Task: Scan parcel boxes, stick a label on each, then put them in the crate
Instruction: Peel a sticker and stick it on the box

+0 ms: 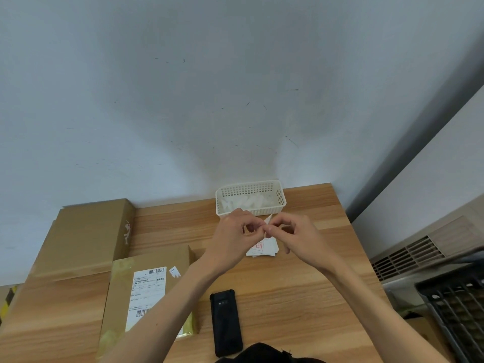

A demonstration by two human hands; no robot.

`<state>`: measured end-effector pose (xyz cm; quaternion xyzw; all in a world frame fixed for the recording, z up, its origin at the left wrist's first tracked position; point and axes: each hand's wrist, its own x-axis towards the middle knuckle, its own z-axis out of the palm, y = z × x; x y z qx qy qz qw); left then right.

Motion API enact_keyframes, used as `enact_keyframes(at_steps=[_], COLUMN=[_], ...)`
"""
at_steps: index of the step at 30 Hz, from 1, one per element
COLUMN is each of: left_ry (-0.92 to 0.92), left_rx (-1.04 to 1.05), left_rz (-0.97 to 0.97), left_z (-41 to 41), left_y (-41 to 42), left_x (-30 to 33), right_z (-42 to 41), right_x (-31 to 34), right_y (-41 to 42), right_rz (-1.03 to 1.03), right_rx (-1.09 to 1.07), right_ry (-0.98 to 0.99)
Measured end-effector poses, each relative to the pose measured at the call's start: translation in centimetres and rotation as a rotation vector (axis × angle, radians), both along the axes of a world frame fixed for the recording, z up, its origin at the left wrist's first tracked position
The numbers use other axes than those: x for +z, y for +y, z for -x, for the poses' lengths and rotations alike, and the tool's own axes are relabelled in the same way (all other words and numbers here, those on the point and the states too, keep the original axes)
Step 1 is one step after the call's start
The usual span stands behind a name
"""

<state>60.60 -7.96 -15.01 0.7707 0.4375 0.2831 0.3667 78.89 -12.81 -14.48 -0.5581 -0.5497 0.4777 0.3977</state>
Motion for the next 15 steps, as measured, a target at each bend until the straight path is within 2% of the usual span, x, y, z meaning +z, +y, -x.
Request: enact_keyframes(at_steps=[4, 12, 15], left_ry=[0.035, 0.111, 0.077], left_rx=[0.035, 0.104, 0.18], left_rz=[-0.008, -0.054, 0.031], left_z=[0.0, 0.1, 0.8], left_y=[0.1, 0.4, 1.0], left_x=[-0.4, -1.6, -1.7], right_z=[0.0, 0.5, 0.1], right_x=[-0.6, -2.6, -3.6], right_y=[0.5, 1.7, 2.1], right_rz=[0.017, 0.065, 0.106], right_rx=[-0.025, -0.084, -0.145], right_ry=[-0.006, -0.137, -0.167])
